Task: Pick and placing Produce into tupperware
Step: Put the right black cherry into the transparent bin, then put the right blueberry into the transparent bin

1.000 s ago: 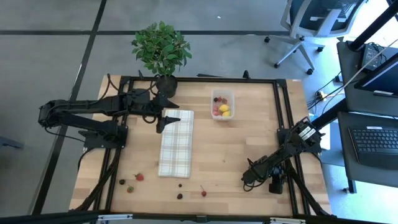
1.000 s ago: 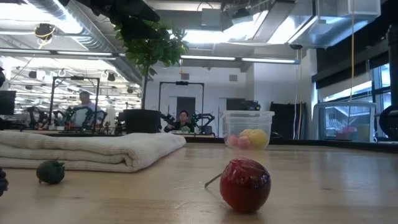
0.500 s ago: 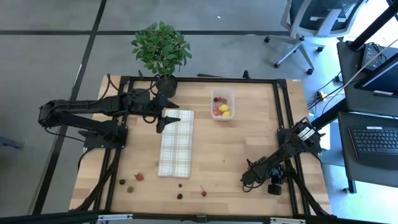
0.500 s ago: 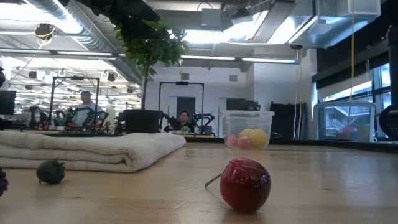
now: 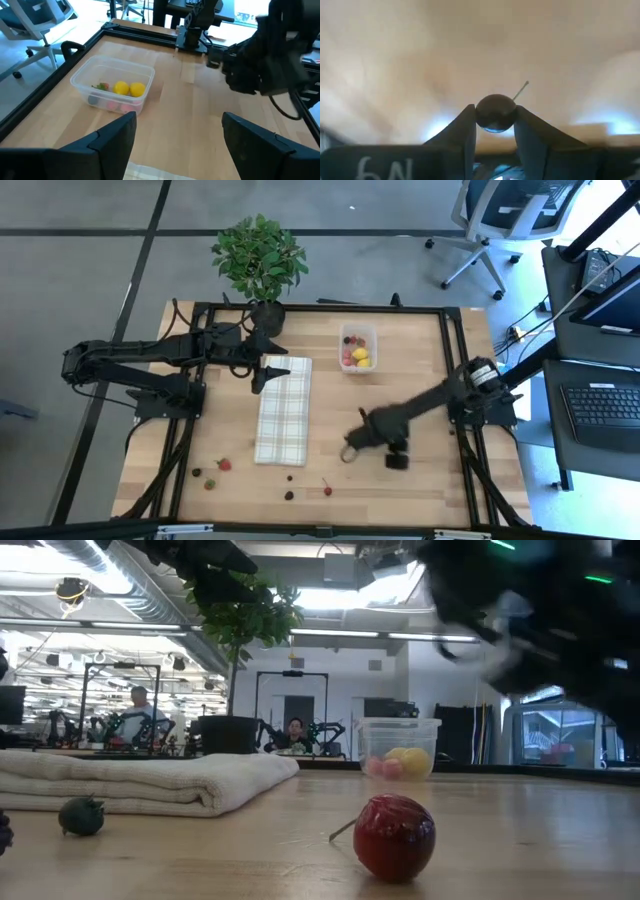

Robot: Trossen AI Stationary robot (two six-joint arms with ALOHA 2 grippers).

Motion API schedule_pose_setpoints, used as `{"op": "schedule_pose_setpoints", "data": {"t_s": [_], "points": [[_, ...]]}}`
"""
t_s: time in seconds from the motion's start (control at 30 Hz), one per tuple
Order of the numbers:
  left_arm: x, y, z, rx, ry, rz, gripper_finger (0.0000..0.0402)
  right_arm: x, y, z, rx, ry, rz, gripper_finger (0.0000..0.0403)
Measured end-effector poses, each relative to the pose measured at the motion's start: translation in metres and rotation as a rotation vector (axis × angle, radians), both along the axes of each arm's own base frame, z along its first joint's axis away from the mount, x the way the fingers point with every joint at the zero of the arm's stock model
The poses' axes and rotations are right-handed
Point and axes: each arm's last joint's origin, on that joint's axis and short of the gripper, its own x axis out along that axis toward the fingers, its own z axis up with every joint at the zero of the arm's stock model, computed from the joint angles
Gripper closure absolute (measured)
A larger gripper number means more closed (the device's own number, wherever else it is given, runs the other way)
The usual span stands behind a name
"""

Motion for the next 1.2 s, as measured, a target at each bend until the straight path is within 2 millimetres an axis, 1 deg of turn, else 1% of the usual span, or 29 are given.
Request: {"op": "schedule_pose_setpoints", "data": {"t_s": [0.07,0.13,0.27,0.37,0.43,0.5,0.57,0.63,0.7,0.83,0.93,1.07,1.2], "points": [[0.0,0.0,0.0,-0.002,0.0,0.001,0.0117,0.015,-0.02,0.023,-0.052,-0.107,-0.009,0.0292],[0.0,0.0,0.0,-0.002,0.0,0.001,0.0117,0.025,-0.043,0.049,-0.097,-0.211,-0.041,0.0292],[0.0,-0.002,0.0,-0.002,0.0,-0.006,0.0117,0.035,-0.096,0.098,-0.182,-0.416,-0.147,0.0292],[0.001,-0.004,0.0,-0.002,0.0,-0.02,0.0117,0.036,-0.139,0.123,-0.276,-0.502,-0.219,0.0292],[0.001,-0.007,0.0,-0.002,0.001,-0.031,0.0117,0.038,-0.166,0.13,-0.305,-0.547,-0.268,0.0292],[0.001,-0.009,0.0,-0.002,0.001,-0.042,0.0117,0.042,-0.189,0.131,-0.32,-0.6,-0.299,0.0292],[0.001,-0.011,0.0,-0.002,0.001,-0.051,0.0117,0.045,-0.208,0.125,-0.314,-0.616,-0.325,0.0292],[0.002,-0.013,0.0,-0.002,0.001,-0.06,0.0117,0.047,-0.223,0.114,-0.306,-0.604,-0.334,0.0292],[0.002,-0.015,0.0,-0.002,0.001,-0.069,0.0117,0.049,-0.232,0.101,-0.302,-0.569,-0.325,0.0292],[0.002,-0.017,0.0,0.0,0.001,-0.083,0.0117,0.056,-0.239,0.073,-0.291,-0.511,-0.292,0.0288],[0.002,-0.018,0.0,0.001,0.001,-0.086,0.0117,0.062,-0.241,0.061,-0.283,-0.495,-0.258,0.0262],[0.002,-0.018,0.0,0.001,0.001,-0.085,0.0117,0.064,-0.241,0.054,-0.277,-0.479,-0.248,0.0224],[0.002,-0.018,0.0,0.001,0.001,-0.085,0.0117,0.064,-0.241,0.054,-0.274,-0.476,-0.229,0.0203]]}}
